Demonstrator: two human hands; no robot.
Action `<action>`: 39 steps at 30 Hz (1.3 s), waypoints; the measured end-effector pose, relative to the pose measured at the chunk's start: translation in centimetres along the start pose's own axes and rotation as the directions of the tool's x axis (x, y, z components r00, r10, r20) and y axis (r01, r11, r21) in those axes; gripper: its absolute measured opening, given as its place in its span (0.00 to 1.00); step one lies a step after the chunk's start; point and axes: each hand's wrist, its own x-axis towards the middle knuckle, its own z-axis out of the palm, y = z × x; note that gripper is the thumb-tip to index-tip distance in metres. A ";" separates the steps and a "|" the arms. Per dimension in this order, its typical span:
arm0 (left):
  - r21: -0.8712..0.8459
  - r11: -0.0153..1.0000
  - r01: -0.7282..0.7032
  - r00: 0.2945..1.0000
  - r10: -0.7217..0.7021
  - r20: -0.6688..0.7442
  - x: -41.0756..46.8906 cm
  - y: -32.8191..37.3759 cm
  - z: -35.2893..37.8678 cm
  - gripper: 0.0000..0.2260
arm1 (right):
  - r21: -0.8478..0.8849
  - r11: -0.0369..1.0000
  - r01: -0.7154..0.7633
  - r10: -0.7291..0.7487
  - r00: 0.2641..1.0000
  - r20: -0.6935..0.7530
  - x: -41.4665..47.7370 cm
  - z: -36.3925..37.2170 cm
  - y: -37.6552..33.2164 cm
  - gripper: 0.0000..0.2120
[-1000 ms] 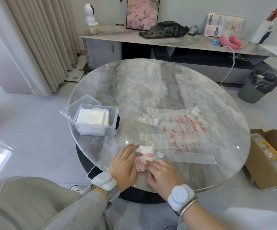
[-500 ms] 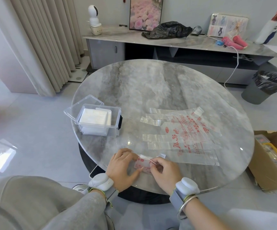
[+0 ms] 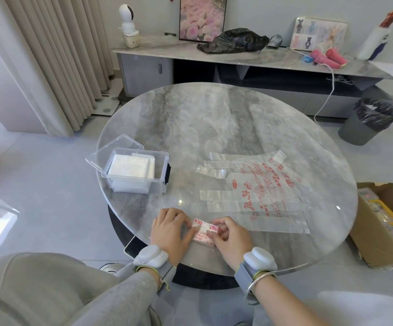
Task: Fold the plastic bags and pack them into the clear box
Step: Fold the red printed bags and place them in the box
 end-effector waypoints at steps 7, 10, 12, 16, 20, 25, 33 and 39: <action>0.022 1.000 0.014 1.000 -0.014 0.017 0.2 0.1 -0.3 0.10 | -0.108 0.993 0.048 -0.045 0.998 0.036 0.6 -0.1 -0.8 0.17; 0.009 0.999 0.034 0.998 -0.034 0.047 0.3 0.1 -0.6 0.15 | -0.174 0.985 0.007 0.018 0.990 0.142 1.4 -0.3 -1.6 0.15; -0.029 0.998 0.061 0.996 -0.059 0.069 0.6 0.1 -1.0 0.14 | -0.185 0.982 -0.025 0.058 0.983 0.173 1.8 -0.3 -1.9 0.15; -0.198 0.954 0.225 0.962 -0.185 0.199 1.1 0.5 -2.9 0.16 | -0.154 0.985 -0.079 0.111 0.972 0.207 2.0 -0.4 -2.2 0.11; -0.372 0.843 0.388 0.890 -0.238 0.389 1.8 0.4 -4.4 0.21 | -0.004 0.990 -0.142 0.141 0.982 0.129 1.9 -1.0 -2.5 0.07; -0.433 0.759 0.485 0.816 -0.216 0.536 2.1 -0.2 -5.2 0.17 | 0.205 0.961 -0.185 0.166 0.981 0.104 2.2 -1.5 -3.1 0.07; -0.507 0.669 0.543 0.792 -0.209 0.574 2.4 -0.7 -6.1 0.22 | 0.420 0.861 -0.286 0.189 0.948 0.257 2.1 -2.1 -3.6 0.09; -0.598 0.533 0.599 0.780 -0.215 0.588 2.6 0.6 -7.1 0.14 | 0.467 0.831 -0.301 0.183 0.942 0.282 1.7 -2.8 -4.8 0.10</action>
